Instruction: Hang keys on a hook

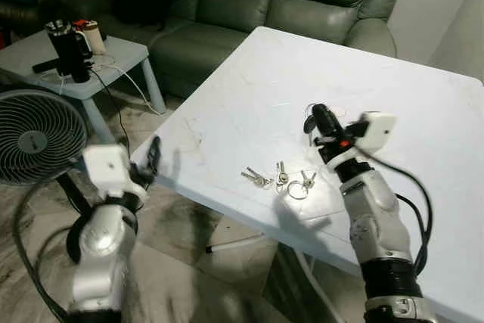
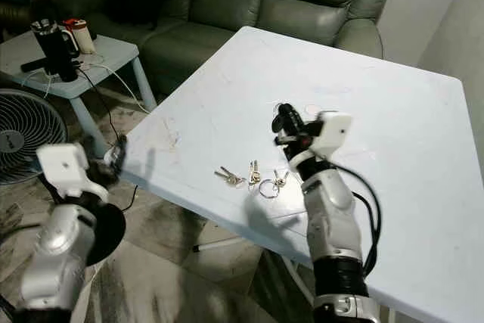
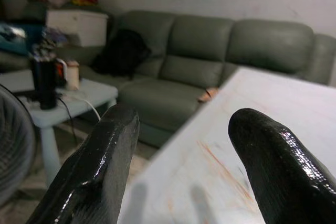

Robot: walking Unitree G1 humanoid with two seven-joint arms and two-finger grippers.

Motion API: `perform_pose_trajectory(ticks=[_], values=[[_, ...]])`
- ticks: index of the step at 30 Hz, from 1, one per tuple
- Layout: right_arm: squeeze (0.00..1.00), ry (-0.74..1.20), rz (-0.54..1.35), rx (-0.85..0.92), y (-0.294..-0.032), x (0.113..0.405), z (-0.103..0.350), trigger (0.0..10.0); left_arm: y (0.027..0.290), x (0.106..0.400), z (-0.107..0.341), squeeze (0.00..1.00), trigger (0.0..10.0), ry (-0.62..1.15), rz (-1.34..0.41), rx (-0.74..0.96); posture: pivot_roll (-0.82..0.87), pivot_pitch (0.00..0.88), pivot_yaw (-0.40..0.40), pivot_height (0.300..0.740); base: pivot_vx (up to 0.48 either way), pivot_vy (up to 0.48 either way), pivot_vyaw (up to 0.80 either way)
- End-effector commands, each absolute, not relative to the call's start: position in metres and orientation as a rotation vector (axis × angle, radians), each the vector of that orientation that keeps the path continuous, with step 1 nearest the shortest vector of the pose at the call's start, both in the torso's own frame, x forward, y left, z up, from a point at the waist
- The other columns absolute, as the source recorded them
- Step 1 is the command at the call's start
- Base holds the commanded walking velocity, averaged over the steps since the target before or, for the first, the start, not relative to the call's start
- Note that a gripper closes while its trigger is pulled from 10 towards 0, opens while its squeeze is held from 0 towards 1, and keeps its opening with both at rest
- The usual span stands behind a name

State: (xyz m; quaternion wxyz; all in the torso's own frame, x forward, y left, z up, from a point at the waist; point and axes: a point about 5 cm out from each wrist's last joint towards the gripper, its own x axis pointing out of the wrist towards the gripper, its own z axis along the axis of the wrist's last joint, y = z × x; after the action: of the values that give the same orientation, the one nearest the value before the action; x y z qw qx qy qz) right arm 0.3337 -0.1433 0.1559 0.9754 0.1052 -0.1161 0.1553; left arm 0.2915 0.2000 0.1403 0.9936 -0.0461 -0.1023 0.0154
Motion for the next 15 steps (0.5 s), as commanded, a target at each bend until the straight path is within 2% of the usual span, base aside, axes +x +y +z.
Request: perform_pose_trajectory(ticks=[1, 12, 15], values=[[0.0, -0.247, 0.296, 0.147, -0.138, 0.333, 0.157, 10.0, 0.205, 0.294, 0.14, 0.0, 10.0, -0.184, 0.06, -0.102, -0.06, 0.007, -0.005, 0.74, 0.0, 0.0, 0.0], [0.0, -0.23, 0.297, 0.087, -0.126, 0.335, 0.153, 10.0, 0.208, 0.301, 0.145, 0.0, 10.0, -0.18, 0.072, -0.144, -0.06, 0.001, -0.01, 0.74, 0.0, 0.0, 0.0], [0.0, -0.213, 0.294, 0.064, -0.125, 0.335, 0.149, 10.0, 0.206, 0.302, 0.144, 0.0, 10.0, -0.175, 0.069, -0.154, -0.06, 0.0, -0.014, 0.74, 0.0, 0.267, 0.0]])
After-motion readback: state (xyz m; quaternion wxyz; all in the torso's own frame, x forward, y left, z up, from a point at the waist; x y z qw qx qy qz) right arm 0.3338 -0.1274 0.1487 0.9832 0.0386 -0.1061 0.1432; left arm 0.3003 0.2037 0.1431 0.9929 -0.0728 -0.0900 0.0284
